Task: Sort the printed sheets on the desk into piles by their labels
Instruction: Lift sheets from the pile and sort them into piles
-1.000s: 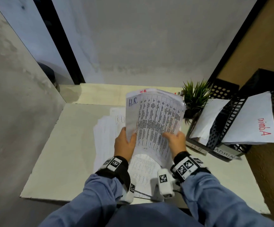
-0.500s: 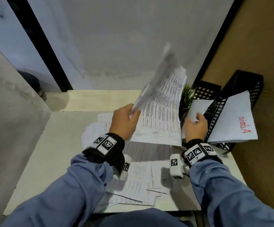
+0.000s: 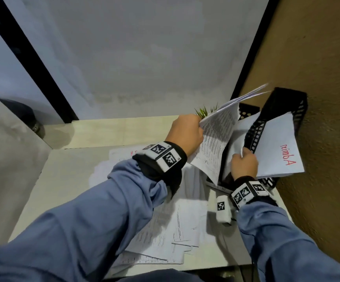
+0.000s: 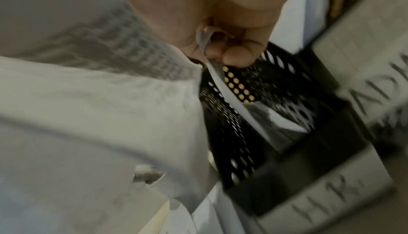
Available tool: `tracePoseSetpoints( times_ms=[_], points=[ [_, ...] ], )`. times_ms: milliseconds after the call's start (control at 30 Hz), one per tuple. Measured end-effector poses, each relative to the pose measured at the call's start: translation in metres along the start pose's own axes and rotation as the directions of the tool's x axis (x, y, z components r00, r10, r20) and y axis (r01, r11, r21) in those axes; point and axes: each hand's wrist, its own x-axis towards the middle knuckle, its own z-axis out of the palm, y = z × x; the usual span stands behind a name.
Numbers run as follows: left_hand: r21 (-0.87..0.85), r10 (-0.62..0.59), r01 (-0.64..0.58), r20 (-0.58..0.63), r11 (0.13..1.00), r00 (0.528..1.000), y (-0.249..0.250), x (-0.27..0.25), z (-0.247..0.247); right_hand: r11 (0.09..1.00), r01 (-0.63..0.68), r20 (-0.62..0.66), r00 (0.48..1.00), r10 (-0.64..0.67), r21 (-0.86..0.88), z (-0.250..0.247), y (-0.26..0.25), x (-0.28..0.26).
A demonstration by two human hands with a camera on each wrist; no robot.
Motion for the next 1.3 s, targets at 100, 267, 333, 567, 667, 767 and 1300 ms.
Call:
tracePoseSetpoints(
  times_ms=[100, 267, 333, 567, 667, 767, 1300],
  points=[
    [0.037, 0.021, -0.023, 0.05, 0.999, 0.999, 0.012, 0.015, 0.019, 0.98, 0.172, -0.055, 0.982, -0.178, -0.102, -0.02, -0.013, 0.003],
    [0.005, -0.009, 0.008, 0.109, 1.0, 0.994, 0.035, 0.035, 0.053, 0.93, 0.343, -0.085, 0.931, -0.355, -0.132, -0.035, -0.03, 0.005],
    [-0.028, -0.035, 0.039, 0.141, 0.999, 0.989, 0.038, 0.041, 0.068, 0.913, 0.361, -0.076, 0.922, -0.38, -0.191, -0.035, -0.034, 0.006],
    [-0.006, -0.127, 0.14, 0.381, 0.99, 0.916, 0.019, 0.034, 0.126, 0.888, 0.252, 0.245, 0.955, -0.165, -0.384, -0.005, -0.004, -0.003],
    [-0.074, -0.136, 0.174, 0.361, 0.982, 0.923, 0.015, 0.035, 0.128, 0.888, 0.242, 0.205, 0.964, -0.172, -0.39, -0.003, -0.002, -0.004],
    [-0.131, -0.138, 0.196, 0.36, 0.972, 0.923, 0.01, 0.04, 0.129, 0.885, 0.224, 0.191, 0.969, -0.157, -0.409, -0.002, -0.011, -0.004],
    [-0.094, -0.642, 0.66, 0.168, 0.745, 0.748, -0.181, -0.088, 0.098, 0.879, 0.471, 0.021, 0.882, -0.471, -0.077, 0.004, -0.015, -0.056]
  ],
)
